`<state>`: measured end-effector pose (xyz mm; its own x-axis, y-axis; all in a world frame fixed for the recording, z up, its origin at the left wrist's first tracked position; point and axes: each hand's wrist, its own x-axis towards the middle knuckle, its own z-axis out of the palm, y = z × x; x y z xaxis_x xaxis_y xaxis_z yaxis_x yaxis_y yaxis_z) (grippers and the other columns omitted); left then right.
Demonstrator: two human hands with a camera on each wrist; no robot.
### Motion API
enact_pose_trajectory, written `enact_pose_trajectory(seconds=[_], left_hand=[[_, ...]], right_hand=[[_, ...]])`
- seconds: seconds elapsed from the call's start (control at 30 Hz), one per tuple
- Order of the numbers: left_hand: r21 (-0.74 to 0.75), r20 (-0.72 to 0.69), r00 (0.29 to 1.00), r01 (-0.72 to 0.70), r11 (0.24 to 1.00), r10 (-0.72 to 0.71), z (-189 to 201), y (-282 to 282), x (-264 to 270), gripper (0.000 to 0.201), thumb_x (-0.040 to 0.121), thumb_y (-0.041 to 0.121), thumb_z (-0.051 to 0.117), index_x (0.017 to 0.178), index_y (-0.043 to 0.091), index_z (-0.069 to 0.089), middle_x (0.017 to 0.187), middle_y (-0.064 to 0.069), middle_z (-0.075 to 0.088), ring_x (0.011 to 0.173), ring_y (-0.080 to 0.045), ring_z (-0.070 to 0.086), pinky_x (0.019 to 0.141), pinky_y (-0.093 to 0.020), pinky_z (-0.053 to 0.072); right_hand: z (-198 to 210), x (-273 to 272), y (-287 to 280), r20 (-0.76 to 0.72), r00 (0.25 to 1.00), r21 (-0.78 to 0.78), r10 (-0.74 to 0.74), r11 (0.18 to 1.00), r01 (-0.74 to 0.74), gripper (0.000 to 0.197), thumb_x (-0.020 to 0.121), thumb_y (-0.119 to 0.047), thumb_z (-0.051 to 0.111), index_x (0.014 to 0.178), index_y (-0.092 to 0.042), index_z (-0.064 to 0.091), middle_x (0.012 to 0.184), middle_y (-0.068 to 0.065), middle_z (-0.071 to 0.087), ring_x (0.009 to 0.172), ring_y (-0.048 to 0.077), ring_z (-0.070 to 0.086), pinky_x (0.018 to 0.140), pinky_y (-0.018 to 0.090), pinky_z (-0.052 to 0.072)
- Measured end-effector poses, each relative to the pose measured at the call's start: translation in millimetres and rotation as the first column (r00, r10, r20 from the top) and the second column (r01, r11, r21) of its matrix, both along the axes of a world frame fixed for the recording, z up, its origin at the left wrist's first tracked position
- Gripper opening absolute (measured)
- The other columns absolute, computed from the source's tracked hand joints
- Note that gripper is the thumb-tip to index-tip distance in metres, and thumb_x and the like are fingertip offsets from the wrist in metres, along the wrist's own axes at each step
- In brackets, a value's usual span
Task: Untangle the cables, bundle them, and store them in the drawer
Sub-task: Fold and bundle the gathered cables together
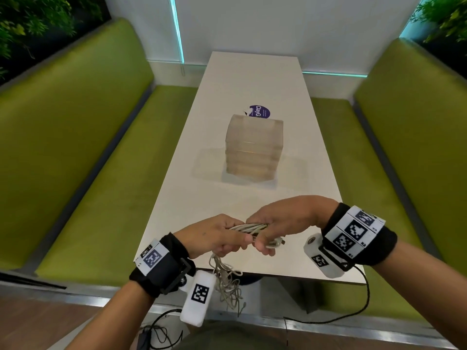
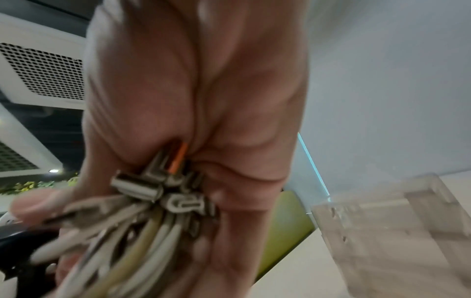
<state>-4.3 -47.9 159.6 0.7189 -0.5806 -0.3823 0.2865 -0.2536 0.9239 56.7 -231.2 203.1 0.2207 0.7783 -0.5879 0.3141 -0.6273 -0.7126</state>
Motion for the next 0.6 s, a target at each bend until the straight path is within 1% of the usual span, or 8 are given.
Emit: enact_pose_trajectory(seconds=[0.03,0.1,0.17,0.27,0.33,0.47,0.5,0.6], left_hand=[[-0.009,-0.002,1.000,0.003,1.000,-0.003,-1.1,0.7,-0.3,0.019,0.084,0.026,0.061,0.071,0.013,0.056,0.048,0.005,0.033,0.046,-0.009,0.025,0.047,-0.022,0.021],[-0.024,-0.008,1.000,0.009,1.000,-0.009,-3.2,1.6,-0.7,0.020,0.083,0.027,0.062,0.070,0.014,0.056,0.050,0.003,0.031,0.046,-0.010,0.024,0.046,-0.021,0.021],[-0.044,-0.016,0.999,0.032,0.999,-0.032,-4.6,3.3,-0.3,0.023,0.081,0.031,0.064,0.070,0.014,0.055,0.051,0.003,0.030,0.047,-0.011,0.023,0.046,-0.022,0.020],[-0.050,-0.028,0.996,0.081,0.995,-0.083,-5.1,5.4,1.8,0.026,0.078,0.036,0.064,0.072,0.013,0.055,0.052,0.003,0.030,0.047,-0.011,0.022,0.046,-0.021,0.021],[-0.038,-0.033,0.994,0.104,0.994,-0.106,-4.9,6.1,3.0,0.027,0.078,0.038,0.064,0.072,0.013,0.055,0.054,0.002,0.030,0.047,-0.010,0.024,0.046,-0.021,0.020],[0.020,0.000,0.992,0.129,0.991,-0.129,-4.7,4.7,6.0,0.025,0.081,0.037,0.063,0.073,0.013,0.057,0.055,-0.003,0.031,0.046,-0.010,0.025,0.045,-0.022,0.021],[0.043,0.008,0.992,0.129,0.991,-0.129,-6.2,4.2,6.2,0.025,0.082,0.035,0.062,0.075,0.011,0.057,0.055,-0.003,0.031,0.046,-0.010,0.026,0.045,-0.022,0.021],[0.109,0.029,0.989,0.143,0.984,-0.147,-12.1,2.2,7.2,0.031,0.086,0.031,0.058,0.082,0.000,0.057,0.055,-0.005,0.032,0.045,-0.011,0.026,0.044,-0.021,0.023]], right_hand=[[-1.2,-1.9,-1.1,-0.032,0.999,0.011,-0.026,1.000,0.026,0.018,0.093,-0.020,0.059,0.084,-0.036,0.062,0.072,-0.003,0.062,0.062,0.009,0.058,0.058,0.015,0.044],[-3.3,-5.4,-2.0,-0.027,0.999,0.040,-0.042,0.998,0.043,0.008,0.095,-0.022,0.056,0.098,-0.019,0.062,0.071,0.000,0.060,0.060,0.013,0.057,0.058,0.017,0.045],[-7.0,-6.8,-1.4,-0.020,0.999,0.071,-0.039,0.997,0.040,0.019,0.096,-0.022,0.054,0.106,-0.007,0.059,0.065,-0.002,0.057,0.058,0.017,0.054,0.058,0.019,0.044],[-11.3,-7.3,-1.0,-0.027,0.998,0.080,-0.050,0.995,0.052,0.027,0.096,-0.023,0.054,0.109,0.001,0.057,0.061,-0.005,0.055,0.057,0.020,0.052,0.056,0.018,0.043],[-13.2,-8.3,-0.9,-0.029,0.999,0.072,-0.045,0.996,0.047,0.028,0.096,-0.024,0.054,0.108,0.001,0.058,0.056,-0.011,0.056,0.057,0.021,0.052,0.057,0.020,0.044],[-13.5,-10.7,-0.6,-0.011,0.999,0.061,-0.042,0.997,0.043,0.009,0.092,-0.026,0.060,0.100,-0.024,0.061,0.059,-0.005,0.054,0.054,0.013,0.052,0.059,0.028,0.046],[-15.0,-11.3,-0.3,0.007,0.999,0.051,-0.045,0.998,0.045,0.009,0.092,-0.027,0.061,0.099,-0.023,0.062,0.061,-0.002,0.054,0.054,0.012,0.052,0.059,0.028,0.046],[-22.4,-12.7,0.6,0.093,0.994,0.002,-0.054,0.999,0.054,0.028,0.092,-0.029,0.059,0.105,-0.003,0.061,0.063,0.000,0.054,0.058,0.017,0.053,0.058,0.026,0.046]])
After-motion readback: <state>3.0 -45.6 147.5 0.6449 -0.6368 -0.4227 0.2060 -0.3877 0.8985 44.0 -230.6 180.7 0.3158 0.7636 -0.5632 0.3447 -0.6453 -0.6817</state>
